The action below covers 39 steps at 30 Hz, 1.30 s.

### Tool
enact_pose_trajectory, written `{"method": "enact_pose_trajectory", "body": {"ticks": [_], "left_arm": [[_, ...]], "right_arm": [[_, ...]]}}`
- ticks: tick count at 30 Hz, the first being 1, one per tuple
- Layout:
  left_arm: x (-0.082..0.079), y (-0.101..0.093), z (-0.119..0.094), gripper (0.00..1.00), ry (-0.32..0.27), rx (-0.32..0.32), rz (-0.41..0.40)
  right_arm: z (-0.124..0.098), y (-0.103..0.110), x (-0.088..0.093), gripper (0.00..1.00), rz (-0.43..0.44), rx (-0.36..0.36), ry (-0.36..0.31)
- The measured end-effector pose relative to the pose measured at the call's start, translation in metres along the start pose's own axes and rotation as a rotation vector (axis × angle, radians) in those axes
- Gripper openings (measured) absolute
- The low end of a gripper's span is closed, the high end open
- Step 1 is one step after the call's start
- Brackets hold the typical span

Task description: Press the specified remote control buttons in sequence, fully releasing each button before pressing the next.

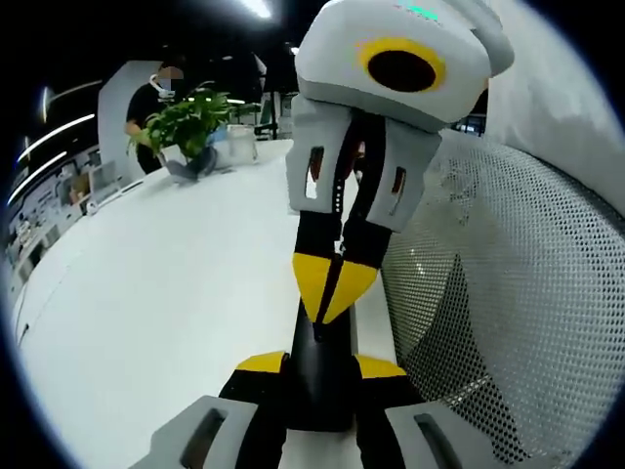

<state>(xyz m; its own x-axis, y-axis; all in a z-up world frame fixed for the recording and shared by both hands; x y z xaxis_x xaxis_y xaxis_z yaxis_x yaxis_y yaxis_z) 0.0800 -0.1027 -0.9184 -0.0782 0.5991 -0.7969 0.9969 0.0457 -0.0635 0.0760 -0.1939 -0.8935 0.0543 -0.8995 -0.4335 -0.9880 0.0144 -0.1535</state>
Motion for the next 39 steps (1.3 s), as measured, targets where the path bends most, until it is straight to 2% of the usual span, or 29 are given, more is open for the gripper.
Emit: {"method": "enact_pose_trajectory", "body": {"ticks": [1,8,16,19,29,32,34,38,39], "left_arm": [[0.0,0.0,0.0,0.25,0.001,0.0,0.001],[0.0,0.0,0.0,0.25,0.002,-0.001,0.002],[0.0,0.001,0.0,0.25,0.004,0.001,0.003],[0.0,0.001,0.0,0.24,0.007,0.002,-0.002],[0.0,0.0,0.0,0.24,0.009,-0.003,0.001],[0.001,0.001,0.0,0.24,0.0,-0.006,-0.004],[0.001,0.001,0.0,0.24,-0.006,-0.005,-0.011],[0.001,0.0,0.0,0.24,-0.006,-0.012,-0.009],[0.0,0.0,0.0,0.24,-0.006,-0.014,-0.008]], "right_arm": [[-0.001,-0.001,0.001,0.0,0.021,-0.007,-0.012],[-0.001,0.004,-0.002,0.0,-0.008,-0.013,-0.029],[0.002,-0.001,-0.005,0.0,-0.008,-0.045,0.013],[0.003,0.0,-0.006,0.0,-0.007,-0.032,0.034],[0.003,0.001,-0.007,0.0,0.013,0.03,0.041],[0.002,-0.001,-0.003,0.0,0.092,-0.001,-0.029],[0.001,-0.002,-0.002,0.0,0.158,-0.002,-0.044],[0.001,-0.001,-0.005,0.0,0.089,-0.01,-0.03],[0.002,-0.002,-0.006,0.0,0.049,-0.017,-0.023]]}}
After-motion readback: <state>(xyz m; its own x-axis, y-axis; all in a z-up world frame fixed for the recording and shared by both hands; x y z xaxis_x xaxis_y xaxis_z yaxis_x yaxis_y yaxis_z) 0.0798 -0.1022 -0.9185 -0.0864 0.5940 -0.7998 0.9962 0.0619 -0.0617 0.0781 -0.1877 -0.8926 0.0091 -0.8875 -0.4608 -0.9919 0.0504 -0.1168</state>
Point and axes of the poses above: the point that each gripper's makers call its tool centre point, and the gripper's own axes: z roughly forward along the fingers, y roughly to its left, x roughly out of its underside, the point moved 7 cm from there along -z, roughly backward along the fingers, and after that the axes turned 3 degrees about x, right-handed, at the moved point
